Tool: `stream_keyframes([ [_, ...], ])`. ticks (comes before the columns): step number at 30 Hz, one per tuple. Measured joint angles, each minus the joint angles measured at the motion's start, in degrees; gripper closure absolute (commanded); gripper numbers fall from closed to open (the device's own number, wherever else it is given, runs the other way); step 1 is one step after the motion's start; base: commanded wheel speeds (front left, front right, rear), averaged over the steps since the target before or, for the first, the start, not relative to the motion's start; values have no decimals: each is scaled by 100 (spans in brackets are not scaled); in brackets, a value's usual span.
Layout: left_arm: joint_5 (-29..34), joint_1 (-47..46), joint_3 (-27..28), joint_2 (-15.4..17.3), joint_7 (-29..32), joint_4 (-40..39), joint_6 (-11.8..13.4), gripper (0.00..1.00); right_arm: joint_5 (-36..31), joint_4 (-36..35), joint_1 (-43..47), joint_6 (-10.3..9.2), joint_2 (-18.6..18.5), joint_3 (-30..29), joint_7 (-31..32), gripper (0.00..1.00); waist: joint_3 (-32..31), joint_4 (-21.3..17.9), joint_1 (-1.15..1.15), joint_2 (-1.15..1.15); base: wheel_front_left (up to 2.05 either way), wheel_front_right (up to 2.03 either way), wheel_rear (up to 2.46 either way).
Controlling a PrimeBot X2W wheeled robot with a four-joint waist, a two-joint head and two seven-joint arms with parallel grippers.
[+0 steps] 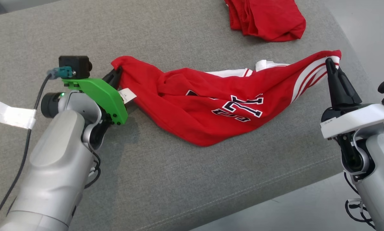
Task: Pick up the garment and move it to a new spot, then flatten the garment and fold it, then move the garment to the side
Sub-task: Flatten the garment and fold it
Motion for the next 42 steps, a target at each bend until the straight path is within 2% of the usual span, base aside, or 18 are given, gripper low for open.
stream_keyframes([
  [10, -554, -439, 292, 610, -525, -809, 0, 100, -3, -9, -114, 224, -11, -447, -1, 100, -448, 365, 0, 0, 0, 0, 0],
  [20, -1112, -500, 549, 749, -1071, -1685, 0, 100, 220, -90, -236, 349, -79, -937, -15, 100, -953, 780, 0, 0, 0, 0, 0],
  [24, -1183, -491, 520, 856, -1143, -2045, 0, 100, 225, -354, -235, 386, -134, -1102, -15, 100, -1136, 990, 0, 0, 0, 0, 0],
  [28, -1558, -397, 621, 914, -1100, -2343, 0, 100, 354, -587, -235, 415, -133, -1170, -16, 100, -1278, 1184, 0, 0, 0, 0, 0],
  [31, -1593, -125, 651, 1032, -867, -2270, 0, 100, 430, -576, -237, 437, -170, -1047, 14, 100, -1335, 1316, 0, 0, 0, 0, 0],
  [35, -1813, 353, 649, 1154, -566, -1994, 0, 100, 509, -270, -337, 488, -209, -701, 454, 100, -1287, 1426, 0, 0, 0, 0, 0],
  [42, -1875, 468, 376, 1011, -343, -1822, 0, 100, 110, 603, -1042, 489, -412, -147, 1060, 100, -915, 1532, 0, 0, 0, 0, 0],
])
